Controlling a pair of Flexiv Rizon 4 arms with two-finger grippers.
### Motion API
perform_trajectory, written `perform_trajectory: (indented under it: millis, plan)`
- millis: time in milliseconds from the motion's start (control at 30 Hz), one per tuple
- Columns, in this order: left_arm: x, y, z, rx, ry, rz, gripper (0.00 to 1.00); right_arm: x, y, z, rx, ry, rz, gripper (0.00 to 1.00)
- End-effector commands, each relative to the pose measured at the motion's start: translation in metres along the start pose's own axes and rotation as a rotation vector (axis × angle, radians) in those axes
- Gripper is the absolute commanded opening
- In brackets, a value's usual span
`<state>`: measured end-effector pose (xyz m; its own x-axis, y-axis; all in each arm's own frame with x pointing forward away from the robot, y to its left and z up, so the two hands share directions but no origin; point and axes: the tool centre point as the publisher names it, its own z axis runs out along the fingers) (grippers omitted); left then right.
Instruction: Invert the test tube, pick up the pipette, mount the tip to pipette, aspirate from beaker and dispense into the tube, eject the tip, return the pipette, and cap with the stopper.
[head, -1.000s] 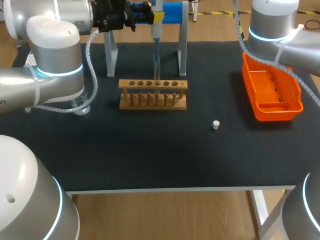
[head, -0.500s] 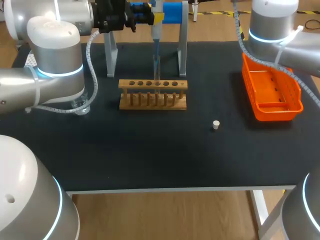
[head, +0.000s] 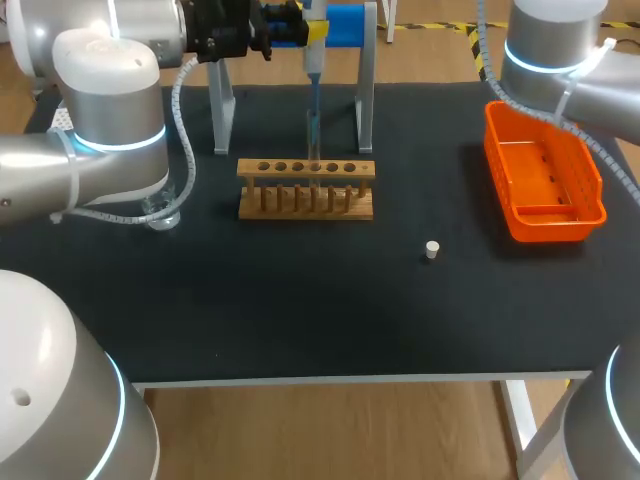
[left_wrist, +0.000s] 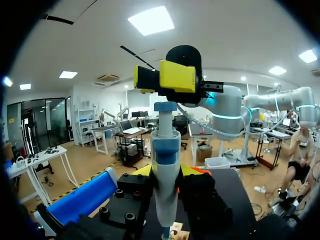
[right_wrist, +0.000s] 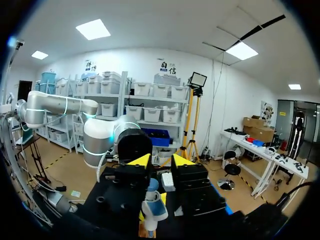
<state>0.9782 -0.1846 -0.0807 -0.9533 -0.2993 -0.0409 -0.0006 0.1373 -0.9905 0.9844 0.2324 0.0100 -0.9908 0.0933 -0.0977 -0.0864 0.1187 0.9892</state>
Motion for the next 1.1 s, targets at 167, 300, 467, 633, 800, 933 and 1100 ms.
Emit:
perform_trajectory:
  millis: [167,300,467,633,800,933,1100]
  plan:
    - [0.0,-0.001,0.0,-0.001,-0.002,0.0,0.0,0.007,-0.006,-0.039,0.006,-0.026,-0.039,1.0]
    - [0.0,-0.001,0.0,-0.001,-0.002,0.0,0.0,0.01,-0.02,-0.06,0.03,-0.037,-0.063,1.0]
    - [0.0,-0.001,0.0,-0.001,-0.002,0.0,0.0,0.014,-0.048,-0.077,0.07,-0.043,-0.059,1.0]
    - [0.0,-0.001,0.0,-0.001,-0.002,0.0,0.0,0.011,-0.09,-0.086,0.089,-0.04,-0.022,1.0]
    - [0.0,-0.001,0.0,-0.001,-0.002,0.0,0.0,0.012,-0.128,-0.089,0.06,-0.021,-0.026,1.0]
    - [0.0,-0.001,0.0,-0.001,-0.002,0.0,0.0,0.014,-0.153,-0.086,0.05,-0.008,-0.028,1.0]
    - [0.0,-0.001,0.0,-0.001,-0.002,0.0,0.0,0.016,-0.18,-0.079,0.059,0.011,-0.024,1.0]
